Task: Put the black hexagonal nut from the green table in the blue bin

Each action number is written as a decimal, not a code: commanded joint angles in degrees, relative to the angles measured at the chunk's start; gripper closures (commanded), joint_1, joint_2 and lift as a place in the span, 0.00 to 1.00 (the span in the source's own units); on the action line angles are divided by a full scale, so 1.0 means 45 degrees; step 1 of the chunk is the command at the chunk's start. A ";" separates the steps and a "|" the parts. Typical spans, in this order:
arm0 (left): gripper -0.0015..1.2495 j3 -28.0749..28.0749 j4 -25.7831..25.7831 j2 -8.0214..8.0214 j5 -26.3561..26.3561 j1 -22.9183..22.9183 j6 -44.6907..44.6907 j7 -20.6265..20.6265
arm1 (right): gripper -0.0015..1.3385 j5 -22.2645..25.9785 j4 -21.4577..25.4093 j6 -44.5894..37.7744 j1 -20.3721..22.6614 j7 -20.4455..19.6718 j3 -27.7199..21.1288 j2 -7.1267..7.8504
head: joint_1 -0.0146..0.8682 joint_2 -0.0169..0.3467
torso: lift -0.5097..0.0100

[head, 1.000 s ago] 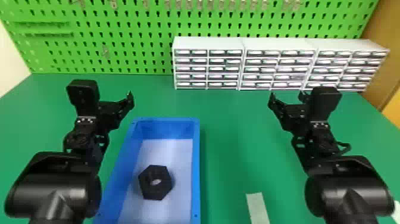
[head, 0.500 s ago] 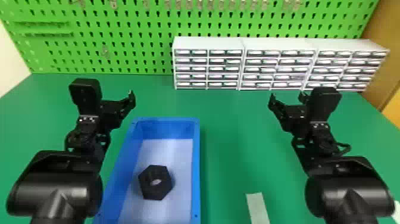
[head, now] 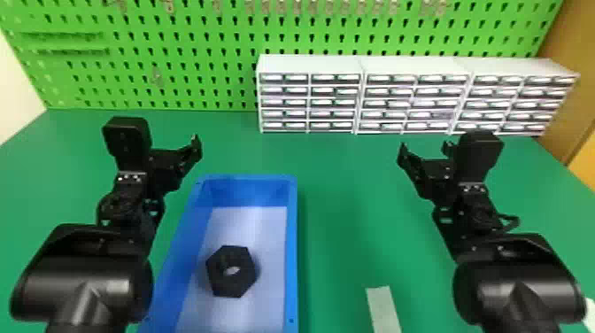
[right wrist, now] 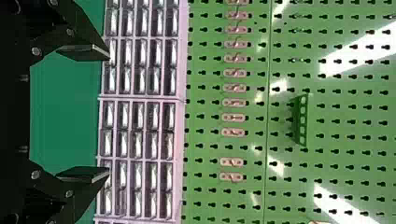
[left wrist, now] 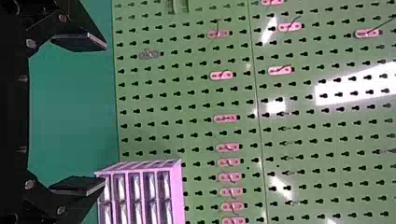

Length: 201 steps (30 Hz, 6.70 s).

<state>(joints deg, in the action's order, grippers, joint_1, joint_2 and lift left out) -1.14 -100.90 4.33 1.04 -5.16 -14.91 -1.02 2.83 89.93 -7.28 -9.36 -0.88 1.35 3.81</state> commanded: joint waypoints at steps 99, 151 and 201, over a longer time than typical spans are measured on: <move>0.20 -0.0039 0.0117 -0.0005 -0.0504 0.0228 0.0520 -0.0027 | 0.30 -0.0024 0.0113 0.0289 0.0011 0.0000 -0.0242 0.0091 | 0.79 0.19 | 0.80; 0.20 -0.0019 0.0117 0.0015 -0.0407 0.0248 0.0520 -0.0027 | 0.30 -0.0004 0.0113 0.0171 0.0011 0.0000 -0.0223 0.0130 | 0.79 0.19 | 0.80; 0.20 0.0000 0.0117 -0.0005 -0.0348 0.0209 0.0520 -0.0027 | 0.30 -0.0004 0.0113 0.0152 -0.0009 0.0000 -0.0184 0.0150 | 0.79 0.19 | 0.80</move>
<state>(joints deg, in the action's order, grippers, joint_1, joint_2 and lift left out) -1.13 -100.37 4.35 -0.55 -4.21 -12.57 -1.15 2.81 90.44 -6.55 -9.38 -0.88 0.47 4.47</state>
